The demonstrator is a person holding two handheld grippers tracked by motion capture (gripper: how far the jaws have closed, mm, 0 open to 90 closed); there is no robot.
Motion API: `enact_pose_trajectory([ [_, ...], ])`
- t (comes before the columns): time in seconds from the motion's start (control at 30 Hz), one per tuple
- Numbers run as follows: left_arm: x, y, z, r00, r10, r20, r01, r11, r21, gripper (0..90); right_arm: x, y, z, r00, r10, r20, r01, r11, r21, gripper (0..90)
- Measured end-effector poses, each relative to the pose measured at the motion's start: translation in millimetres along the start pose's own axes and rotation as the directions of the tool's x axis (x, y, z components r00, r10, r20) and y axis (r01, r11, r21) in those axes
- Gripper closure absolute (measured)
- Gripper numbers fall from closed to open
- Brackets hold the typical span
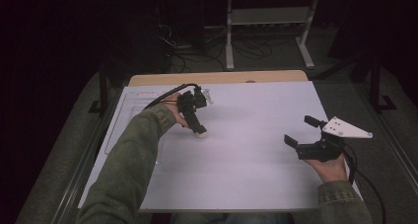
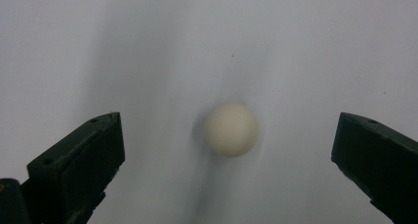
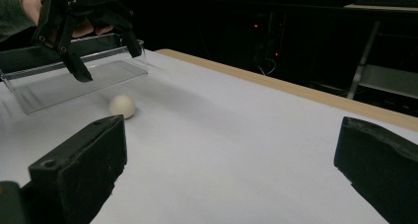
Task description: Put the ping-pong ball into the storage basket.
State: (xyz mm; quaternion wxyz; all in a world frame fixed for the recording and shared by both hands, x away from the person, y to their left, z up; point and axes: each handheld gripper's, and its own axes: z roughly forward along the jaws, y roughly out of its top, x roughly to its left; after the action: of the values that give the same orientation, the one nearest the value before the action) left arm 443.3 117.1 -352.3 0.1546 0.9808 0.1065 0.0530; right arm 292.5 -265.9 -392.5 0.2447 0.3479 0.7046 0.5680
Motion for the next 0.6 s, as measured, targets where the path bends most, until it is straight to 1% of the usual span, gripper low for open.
enact_pose_trajectory([
  [0.07,0.0,-0.9,1.1,1.0000,0.001,0.001,-0.001,1.0000,0.006,0.0,-0.2,0.0,-0.1,1.0000,0.001,0.001,-0.001,1.000,-0.001,0.0],
  [0.33,0.7,-5.4,5.2,0.9999,-0.010,0.002,0.010,0.9999,0.001,0.0,-0.1,0.0,-0.2,1.0000,0.000,0.001,0.000,1.000,-0.001,0.0],
  [0.47,1.6,-7.5,8.2,1.0000,-0.009,0.004,0.009,0.9998,0.017,0.0,0.1,0.0,-0.3,1.0000,-0.001,0.001,0.001,1.000,0.000,0.0],
  [0.6,2.2,-7.5,11.0,0.9999,-0.008,0.007,0.008,0.9997,0.021,0.0,-0.3,-0.2,-0.4,1.0000,0.001,0.001,-0.001,1.000,-0.001,0.0],
])
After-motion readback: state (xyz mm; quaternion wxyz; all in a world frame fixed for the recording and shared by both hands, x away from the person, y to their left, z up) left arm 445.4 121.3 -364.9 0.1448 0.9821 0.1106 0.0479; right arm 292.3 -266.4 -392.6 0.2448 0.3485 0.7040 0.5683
